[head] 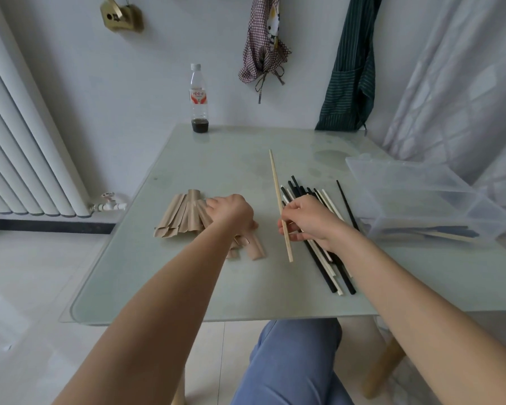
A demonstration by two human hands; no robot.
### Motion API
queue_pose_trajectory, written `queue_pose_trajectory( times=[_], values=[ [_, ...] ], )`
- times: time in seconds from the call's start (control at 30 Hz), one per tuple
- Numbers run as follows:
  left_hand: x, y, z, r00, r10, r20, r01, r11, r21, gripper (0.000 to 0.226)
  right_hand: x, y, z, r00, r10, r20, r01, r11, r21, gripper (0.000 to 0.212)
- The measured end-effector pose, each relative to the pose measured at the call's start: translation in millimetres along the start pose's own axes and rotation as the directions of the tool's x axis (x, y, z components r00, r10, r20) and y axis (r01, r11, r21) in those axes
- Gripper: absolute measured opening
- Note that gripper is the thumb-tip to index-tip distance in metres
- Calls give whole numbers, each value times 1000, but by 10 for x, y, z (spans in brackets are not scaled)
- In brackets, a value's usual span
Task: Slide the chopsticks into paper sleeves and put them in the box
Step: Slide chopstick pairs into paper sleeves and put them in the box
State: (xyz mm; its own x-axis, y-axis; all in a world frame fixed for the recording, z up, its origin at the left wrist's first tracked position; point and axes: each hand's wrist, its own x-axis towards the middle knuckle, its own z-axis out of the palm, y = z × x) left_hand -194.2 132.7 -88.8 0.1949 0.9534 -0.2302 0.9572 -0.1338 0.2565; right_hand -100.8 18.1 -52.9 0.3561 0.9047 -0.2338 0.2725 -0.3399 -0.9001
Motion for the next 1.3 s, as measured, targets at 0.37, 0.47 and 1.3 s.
queue_pose_trajectory(
  times=[0.37, 0.47, 1.3],
  values=[
    [108, 77, 13, 999, 35, 32, -26, 971, -239, 28, -37, 71, -43, 1000, -19, 0, 19, 1000, 16, 22],
    [82, 119, 3, 998, 55, 41, -43, 965, -257, 15, -39, 97, -74, 1000, -21, -14, 21, 999, 26, 21],
    [-201, 179, 3, 957, 289, 17, -103, 396, -913, 13, 40, 232, -167, 995, -59, -77, 67, 992, 104, 16]
  ],
)
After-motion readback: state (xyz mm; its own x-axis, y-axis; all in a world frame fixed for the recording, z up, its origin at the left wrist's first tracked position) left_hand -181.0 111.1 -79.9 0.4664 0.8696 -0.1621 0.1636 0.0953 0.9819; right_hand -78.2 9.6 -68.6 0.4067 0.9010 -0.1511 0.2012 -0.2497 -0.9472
